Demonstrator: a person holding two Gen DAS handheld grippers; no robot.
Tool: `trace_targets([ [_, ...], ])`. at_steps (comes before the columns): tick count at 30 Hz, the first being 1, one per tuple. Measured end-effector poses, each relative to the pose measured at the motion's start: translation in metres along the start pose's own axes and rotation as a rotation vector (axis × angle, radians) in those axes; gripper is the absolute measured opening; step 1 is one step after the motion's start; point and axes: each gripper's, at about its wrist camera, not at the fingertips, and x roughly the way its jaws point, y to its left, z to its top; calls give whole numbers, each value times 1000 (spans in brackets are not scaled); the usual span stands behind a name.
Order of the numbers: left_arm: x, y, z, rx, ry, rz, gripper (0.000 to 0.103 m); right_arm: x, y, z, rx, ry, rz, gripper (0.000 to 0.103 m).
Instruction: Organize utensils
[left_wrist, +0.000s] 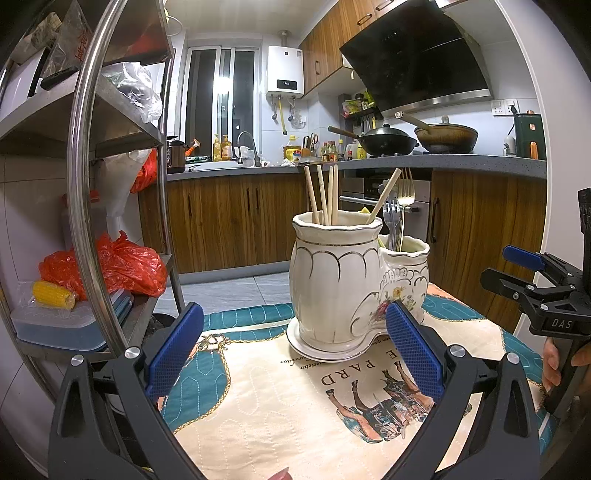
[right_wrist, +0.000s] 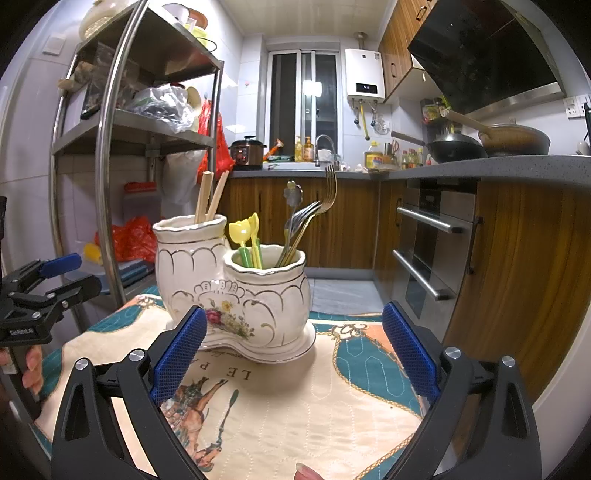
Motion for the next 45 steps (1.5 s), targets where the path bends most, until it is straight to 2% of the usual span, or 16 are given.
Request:
trace_targets([
  [45,0,-1,1,0,1,0,97,1,0,0,-1,1,0,97],
])
